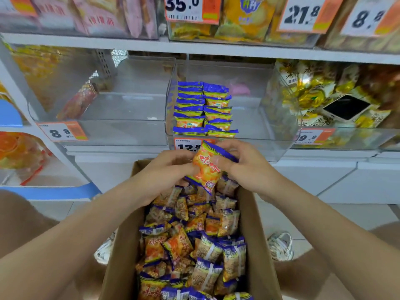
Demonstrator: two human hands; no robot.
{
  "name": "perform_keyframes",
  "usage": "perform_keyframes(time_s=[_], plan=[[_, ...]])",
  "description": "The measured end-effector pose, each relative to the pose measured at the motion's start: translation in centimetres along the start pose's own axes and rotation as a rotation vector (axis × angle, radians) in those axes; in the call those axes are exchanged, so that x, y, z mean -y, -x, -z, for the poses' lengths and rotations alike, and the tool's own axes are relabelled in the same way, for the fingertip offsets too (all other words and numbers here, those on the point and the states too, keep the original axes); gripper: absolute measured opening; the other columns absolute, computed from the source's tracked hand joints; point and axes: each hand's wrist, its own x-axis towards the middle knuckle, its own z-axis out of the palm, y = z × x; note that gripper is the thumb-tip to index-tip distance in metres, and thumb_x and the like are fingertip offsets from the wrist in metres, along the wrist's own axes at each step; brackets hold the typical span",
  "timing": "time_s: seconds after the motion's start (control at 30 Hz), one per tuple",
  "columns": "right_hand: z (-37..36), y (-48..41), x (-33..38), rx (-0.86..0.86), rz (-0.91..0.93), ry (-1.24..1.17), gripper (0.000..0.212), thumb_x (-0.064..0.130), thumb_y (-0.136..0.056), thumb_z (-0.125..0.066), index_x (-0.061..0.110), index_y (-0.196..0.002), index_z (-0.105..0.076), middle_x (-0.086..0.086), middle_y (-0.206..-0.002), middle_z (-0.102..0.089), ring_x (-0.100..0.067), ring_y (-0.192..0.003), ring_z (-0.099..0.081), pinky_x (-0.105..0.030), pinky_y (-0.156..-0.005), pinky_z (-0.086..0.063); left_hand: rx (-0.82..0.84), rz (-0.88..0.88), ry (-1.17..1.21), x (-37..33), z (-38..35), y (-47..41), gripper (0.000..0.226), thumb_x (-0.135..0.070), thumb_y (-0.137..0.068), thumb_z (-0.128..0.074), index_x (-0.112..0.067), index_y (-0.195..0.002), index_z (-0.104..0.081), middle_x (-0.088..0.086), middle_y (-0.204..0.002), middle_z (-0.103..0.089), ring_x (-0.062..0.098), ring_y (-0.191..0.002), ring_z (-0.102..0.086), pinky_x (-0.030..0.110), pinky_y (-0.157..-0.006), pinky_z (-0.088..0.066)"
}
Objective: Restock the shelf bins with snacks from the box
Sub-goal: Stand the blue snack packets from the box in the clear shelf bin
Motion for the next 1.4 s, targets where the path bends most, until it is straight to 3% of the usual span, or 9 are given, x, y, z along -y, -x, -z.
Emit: perform_keyframes(time_s=[0.1,0.23,0.37,0.47,0.73,0.83,1.2,1.3,1.4], plan=[[-0.1,0.6,0.9,-0.132,-0.103,-0.27,0.031,0.022,-0.091,-0.081,0.025,-0.115,-0.061,0.012,-0.077,-0.072,0.003,-0.058,-0.063,-0.018,-0.056,-0.047,-0.039,-0.15,0.033,-1.0,-0.1,0.2,0.018,-0.018,-0.098,-0.071,-0.025,-0.115,-0.076,-0.006,-0.11,-0.079,0.014,-0.107,-0.073,0.036,-0.089,-0.061],[0.4,1.3,2.7,-0.163,-0.078,-0.264,0.023,0.025,-0.094,-0.078,0.022,-0.113,-0.068,0.007,-0.091,-0.079,0.002,-0.073,-0.071,-0.016,-0.061,-0.049,-0.163,-0.385,-0.07,-3.0,-0.5,-0.4,0.02,-0.027,-0.098,-0.072,-0.025,-0.117,-0.074,-0.008,-0.105,-0.078,0.009,-0.098,-0.073,0.022,-0.079,-0.058],[3.7,-1.7,4.4,-0.382,0.058,-0.028,0.024,0.025,-0.094,-0.078,0.018,-0.112,-0.063,0.003,-0.086,-0.075,-0.002,-0.068,-0.068,-0.019,-0.063,-0.049,-0.421,-0.619,-0.486,-4.0,-0.8,-1.9,0.017,-0.032,-0.104,-0.059,-0.025,-0.118,-0.067,-0.015,-0.104,-0.069,0.003,-0.097,-0.064,0.012,-0.075,-0.048],[6.6,-5.3,4.4,-0.495,0.147,0.351,0.027,0.029,-0.094,-0.077,0.02,-0.105,-0.054,0.009,-0.079,-0.066,-0.002,-0.069,-0.061,-0.009,-0.061,-0.04,-0.455,-0.701,-0.79,-4.3,-0.7,-3.8,0.018,-0.021,-0.102,-0.056,-0.022,-0.118,-0.064,-0.01,-0.111,-0.064,0.008,-0.104,-0.059,0.027,-0.091,-0.049],[9.8,-15.8,0.8,-0.393,-0.087,0.97,0.035,0.026,-0.101,-0.064,0.001,-0.123,-0.055,-0.024,-0.119,-0.065,-0.045,-0.113,-0.064,-0.044,-0.085,-0.053,-0.204,-0.474,-1.202,-5.6,-1.2,-9.7,0.051,-0.054,-0.109,-0.032,-0.033,-0.154,-0.044,-0.004,-0.168,-0.031,0.025,-0.153,-0.029,0.052,-0.121,-0.028],[9.4,-18.6,0.2,-0.303,-0.198,0.977,0.039,0.02,-0.098,-0.066,0.0,-0.13,-0.055,-0.023,-0.132,-0.06,-0.041,-0.124,-0.059,-0.041,-0.095,-0.051,-0.048,-0.304,-1.301,-5.4,-1.2,-11.3,0.059,-0.062,-0.108,-0.016,-0.042,-0.162,-0.024,-0.008,-0.175,-0.009,0.025,-0.161,-0.009,0.057,-0.126,-0.013],[7.9,-25.5,-2.8,-0.472,-0.274,0.679,0.035,0.024,-0.093,-0.072,0.007,-0.123,-0.062,-0.02,-0.128,-0.065,-0.037,-0.116,-0.065,-0.041,-0.092,-0.055,-0.058,-0.258,-1.354,-5.9,-1.0,-12.0,0.062,-0.069,-0.103,-0.021,-0.04,-0.158,-0.028,-0.01,-0.169,-0.024,0.021,-0.154,-0.024,0.057,-0.121,-0.026],[8.4,-26.0,-3.6,-0.566,-0.282,0.629,0.054,0.023,-0.089,-0.078,0.004,-0.133,-0.055,-0.019,-0.13,-0.065,-0.037,-0.12,-0.066,-0.041,-0.094,-0.056,-0.045,-0.252,-1.341,-5.7,-1.1,-12.0,0.061,-0.068,-0.104,-0.02,-0.04,-0.158,-0.027,-0.009,-0.17,-0.02,0.022,-0.155,-0.021,0.058,-0.122,-0.024],[8.6,-25.8,-3.1,-0.411,-0.217,0.683,0.034,0.018,-0.093,-0.069,0.005,-0.125,-0.067,-0.015,-0.125,-0.068,-0.035,-0.121,-0.063,-0.032,-0.092,-0.051,-0.055,-0.264,-1.33,-5.5,-1.0,-12.0,0.062,-0.068,-0.104,-0.019,-0.04,-0.158,-0.028,-0.009,-0.17,-0.021,0.022,-0.155,-0.022,0.058,-0.122,-0.025]])
